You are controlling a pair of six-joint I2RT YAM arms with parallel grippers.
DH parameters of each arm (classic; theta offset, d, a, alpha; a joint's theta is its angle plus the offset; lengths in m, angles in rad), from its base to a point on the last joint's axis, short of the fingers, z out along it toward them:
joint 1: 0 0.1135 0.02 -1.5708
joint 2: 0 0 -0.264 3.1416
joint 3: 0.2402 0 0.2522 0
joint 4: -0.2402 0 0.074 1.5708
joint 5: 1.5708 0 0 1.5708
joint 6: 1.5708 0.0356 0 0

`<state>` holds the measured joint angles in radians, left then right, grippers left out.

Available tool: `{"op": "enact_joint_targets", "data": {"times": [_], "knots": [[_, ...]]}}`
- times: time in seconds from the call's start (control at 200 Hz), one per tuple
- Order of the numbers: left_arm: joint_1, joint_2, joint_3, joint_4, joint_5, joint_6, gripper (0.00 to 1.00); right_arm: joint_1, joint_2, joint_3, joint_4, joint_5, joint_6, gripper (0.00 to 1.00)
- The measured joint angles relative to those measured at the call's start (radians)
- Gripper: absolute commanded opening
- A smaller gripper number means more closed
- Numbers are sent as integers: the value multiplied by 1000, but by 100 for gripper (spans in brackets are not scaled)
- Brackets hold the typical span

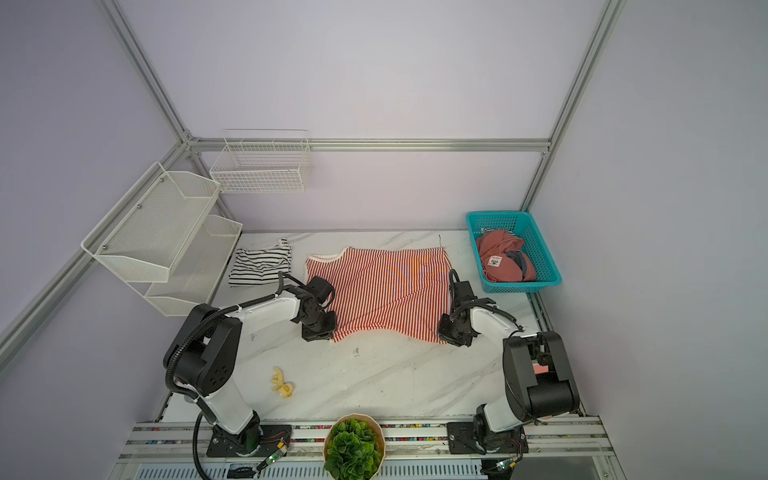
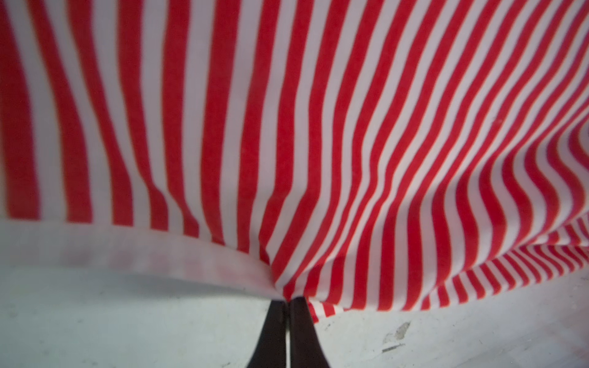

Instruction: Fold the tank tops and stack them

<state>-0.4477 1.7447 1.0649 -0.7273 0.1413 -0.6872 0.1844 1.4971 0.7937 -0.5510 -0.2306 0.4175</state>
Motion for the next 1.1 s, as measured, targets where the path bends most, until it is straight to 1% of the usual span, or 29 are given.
{"op": "enact_joint_targets", "data": {"times": [0.055, 0.155, 0.32, 0.5, 0.735, 0.89, 1.1], "knots": [[0, 0, 0, -1, 0, 0, 0, 0, 0, 0, -2, 0, 2, 0], [0, 0, 0, -8, -2, 8, 0, 0, -17, 0, -10, 2, 5, 0], [0, -10, 0, -41, -18, 29, 0, 0, -92, 0, -26, 7, 25, 0], [0, -68, 0, -89, -27, 54, 0, 0, -174, 2, -55, 14, 53, 0], [0, -100, 18, -159, -35, 104, 0, 0, -195, 62, -90, 35, 72, 0], [0, -86, 117, -219, -56, 151, 0, 0, -169, 110, -92, 49, 71, 0], [3, 15, 331, -267, -101, 237, 0, -13, -67, 184, -91, 63, 48, 0]]}}
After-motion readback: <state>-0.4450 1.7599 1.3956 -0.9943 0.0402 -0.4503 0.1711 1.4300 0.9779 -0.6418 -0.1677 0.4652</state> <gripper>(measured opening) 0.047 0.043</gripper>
